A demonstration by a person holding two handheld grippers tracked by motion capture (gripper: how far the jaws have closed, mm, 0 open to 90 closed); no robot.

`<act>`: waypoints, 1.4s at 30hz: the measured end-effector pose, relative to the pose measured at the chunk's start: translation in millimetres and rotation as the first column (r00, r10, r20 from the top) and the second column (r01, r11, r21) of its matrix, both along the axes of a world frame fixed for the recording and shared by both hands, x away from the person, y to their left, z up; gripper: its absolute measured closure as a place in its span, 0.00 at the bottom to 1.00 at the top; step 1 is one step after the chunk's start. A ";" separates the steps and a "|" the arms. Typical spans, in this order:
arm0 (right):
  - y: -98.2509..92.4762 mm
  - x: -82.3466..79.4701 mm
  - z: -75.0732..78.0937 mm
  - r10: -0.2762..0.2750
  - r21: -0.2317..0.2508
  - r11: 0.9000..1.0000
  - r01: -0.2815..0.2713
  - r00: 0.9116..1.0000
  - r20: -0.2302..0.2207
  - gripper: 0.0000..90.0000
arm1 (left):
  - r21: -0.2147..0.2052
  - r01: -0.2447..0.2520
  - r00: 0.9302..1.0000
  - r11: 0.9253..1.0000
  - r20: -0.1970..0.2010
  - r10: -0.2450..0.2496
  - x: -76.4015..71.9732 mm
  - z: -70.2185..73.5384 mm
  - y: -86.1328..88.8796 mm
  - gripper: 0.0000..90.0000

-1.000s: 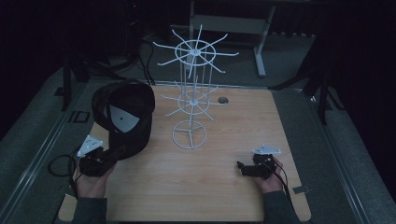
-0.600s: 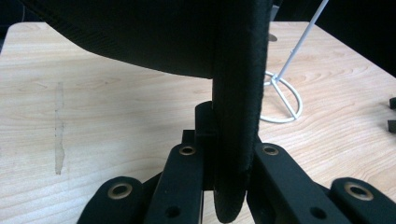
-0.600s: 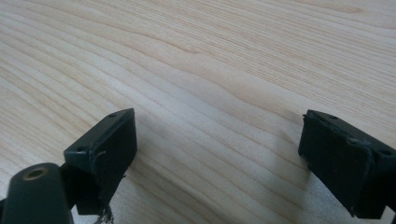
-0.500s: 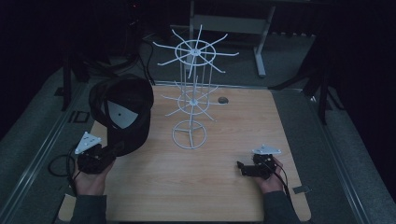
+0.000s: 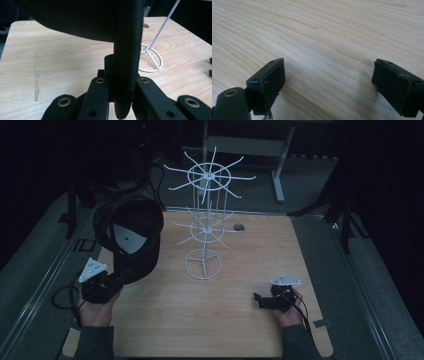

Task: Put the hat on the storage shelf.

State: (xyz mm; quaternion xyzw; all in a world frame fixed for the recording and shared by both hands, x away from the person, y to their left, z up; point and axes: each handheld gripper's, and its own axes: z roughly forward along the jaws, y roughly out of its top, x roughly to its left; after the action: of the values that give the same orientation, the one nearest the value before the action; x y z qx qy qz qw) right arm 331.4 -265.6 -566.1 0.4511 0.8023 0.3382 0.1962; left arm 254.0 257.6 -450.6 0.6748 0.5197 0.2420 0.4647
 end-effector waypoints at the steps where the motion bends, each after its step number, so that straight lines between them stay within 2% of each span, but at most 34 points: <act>1: 0.0 0.0 0.0 0.000 0.000 1.000 0.000 1.000 0.000 0.13 | 0.002 0.000 1.000 1.000 0.002 0.000 0.0 0.8 0.1 0.96; 42: -0.1 0.1 0.1 0.001 -0.001 1.000 -0.001 1.000 0.001 0.13 | 0.021 -0.010 0.999 1.000 0.053 0.009 3.1 23.0 -3.0 0.96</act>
State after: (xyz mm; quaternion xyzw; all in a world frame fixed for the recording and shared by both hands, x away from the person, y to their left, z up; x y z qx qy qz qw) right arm 331.5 -265.6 -566.1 0.4505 0.8025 0.3381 0.1966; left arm 257.1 254.6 -427.5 0.6707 0.5076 0.2676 0.4700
